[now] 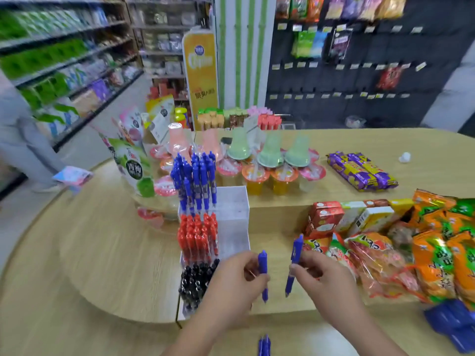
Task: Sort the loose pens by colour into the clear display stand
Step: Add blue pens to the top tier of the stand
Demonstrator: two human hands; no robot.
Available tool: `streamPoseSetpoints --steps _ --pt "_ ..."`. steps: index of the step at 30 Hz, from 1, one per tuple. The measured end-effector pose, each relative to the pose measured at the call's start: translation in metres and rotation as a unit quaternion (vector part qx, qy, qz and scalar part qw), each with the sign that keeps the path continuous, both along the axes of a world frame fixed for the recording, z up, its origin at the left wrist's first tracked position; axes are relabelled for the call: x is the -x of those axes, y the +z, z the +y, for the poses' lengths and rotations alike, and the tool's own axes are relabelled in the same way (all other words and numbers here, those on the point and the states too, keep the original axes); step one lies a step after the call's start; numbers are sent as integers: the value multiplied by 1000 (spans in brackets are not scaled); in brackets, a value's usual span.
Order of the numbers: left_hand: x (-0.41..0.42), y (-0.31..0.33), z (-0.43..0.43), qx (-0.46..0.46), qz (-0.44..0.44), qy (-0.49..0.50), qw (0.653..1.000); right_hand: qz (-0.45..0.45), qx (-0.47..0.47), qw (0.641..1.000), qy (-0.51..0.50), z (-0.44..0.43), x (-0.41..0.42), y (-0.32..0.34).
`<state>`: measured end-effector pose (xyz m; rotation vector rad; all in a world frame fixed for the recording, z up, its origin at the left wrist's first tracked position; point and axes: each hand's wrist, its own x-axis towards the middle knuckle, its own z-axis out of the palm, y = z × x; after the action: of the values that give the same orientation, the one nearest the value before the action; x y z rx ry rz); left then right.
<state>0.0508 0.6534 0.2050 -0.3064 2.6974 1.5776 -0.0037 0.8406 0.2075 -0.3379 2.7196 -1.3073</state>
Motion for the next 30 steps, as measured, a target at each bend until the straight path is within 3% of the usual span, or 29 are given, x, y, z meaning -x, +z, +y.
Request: streamPoseSetpoints --steps 4,10,23,30 --pt "13 62 -30 41 90 17 995 47 41 998 11 -26 20 47" --pt "39 101 -90 61 144 118 981 76 93 992 31 -82 55 84" --pt "82 71 -111 85 112 220 965 68 55 993 80 -152 130 61" --pt "97 52 -102 148 95 265 948 60 60 989 123 -156 145 39"
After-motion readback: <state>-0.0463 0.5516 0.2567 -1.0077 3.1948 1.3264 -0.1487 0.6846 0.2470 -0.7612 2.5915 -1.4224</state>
